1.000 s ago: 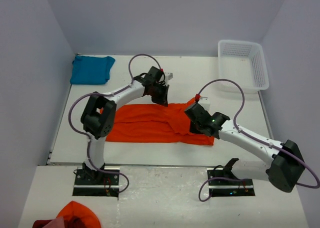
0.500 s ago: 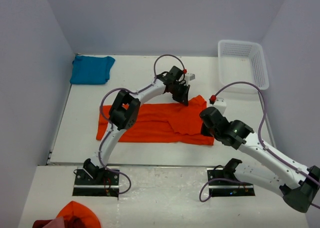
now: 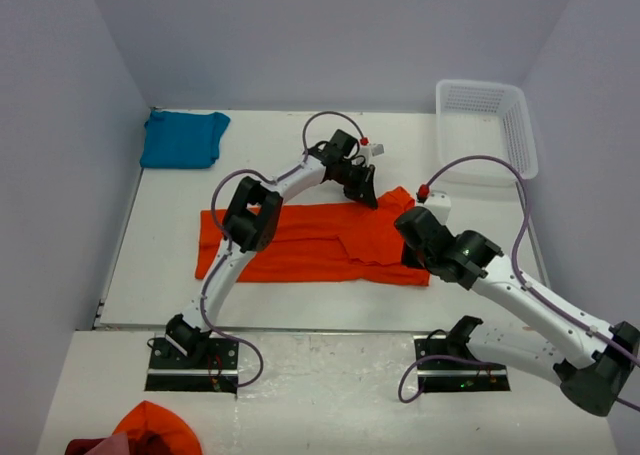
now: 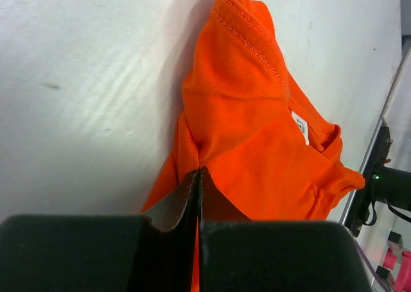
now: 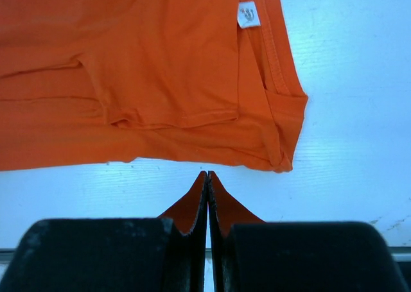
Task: Fold and stack the t-shirts
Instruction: Rotate the tshirt 90 degrees
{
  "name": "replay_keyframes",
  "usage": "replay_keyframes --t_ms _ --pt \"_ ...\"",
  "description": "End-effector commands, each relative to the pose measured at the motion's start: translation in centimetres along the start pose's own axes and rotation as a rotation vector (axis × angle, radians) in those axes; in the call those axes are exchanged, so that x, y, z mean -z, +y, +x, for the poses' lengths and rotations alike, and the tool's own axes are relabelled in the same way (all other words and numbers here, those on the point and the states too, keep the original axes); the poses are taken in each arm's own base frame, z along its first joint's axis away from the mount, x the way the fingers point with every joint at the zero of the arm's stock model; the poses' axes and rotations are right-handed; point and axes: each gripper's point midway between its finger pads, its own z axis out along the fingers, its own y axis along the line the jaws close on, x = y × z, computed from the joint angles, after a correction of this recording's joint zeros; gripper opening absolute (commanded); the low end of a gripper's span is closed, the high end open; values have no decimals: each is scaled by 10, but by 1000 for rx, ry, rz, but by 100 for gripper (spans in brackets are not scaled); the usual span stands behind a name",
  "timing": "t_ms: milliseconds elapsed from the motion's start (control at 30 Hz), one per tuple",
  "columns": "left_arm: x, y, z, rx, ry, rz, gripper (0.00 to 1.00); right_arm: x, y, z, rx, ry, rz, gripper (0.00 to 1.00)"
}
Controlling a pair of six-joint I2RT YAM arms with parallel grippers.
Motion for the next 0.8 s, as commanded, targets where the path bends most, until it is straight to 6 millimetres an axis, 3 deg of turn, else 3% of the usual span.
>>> replay_keyframes --t_ms 0,167,300,400,500,567,667,767 --pt "13 85 3 95 -29 -114 0 -4 4 -9 5 -11 32 0" --pt "56 131 -17 150 -119 -144 0 -13 12 -9 37 14 37 0" --pt "105 170 -41 195 -221 -171 0 -24 27 -6 68 54 23 0" --pt "142 185 -65 202 -314 -154 0 -33 37 1 90 92 -3 0" --pt "182 183 -99 176 -421 -126 0 -45 52 10 116 127 -58 0" --pt "210 163 -126 97 -503 -77 0 -52 65 13 137 131 -118 0" --pt "237 134 -155 5 -593 -30 0 -61 90 29 181 172 -242 0" --pt "260 138 -169 14 -643 -71 0 -62 117 43 241 223 -378 5"
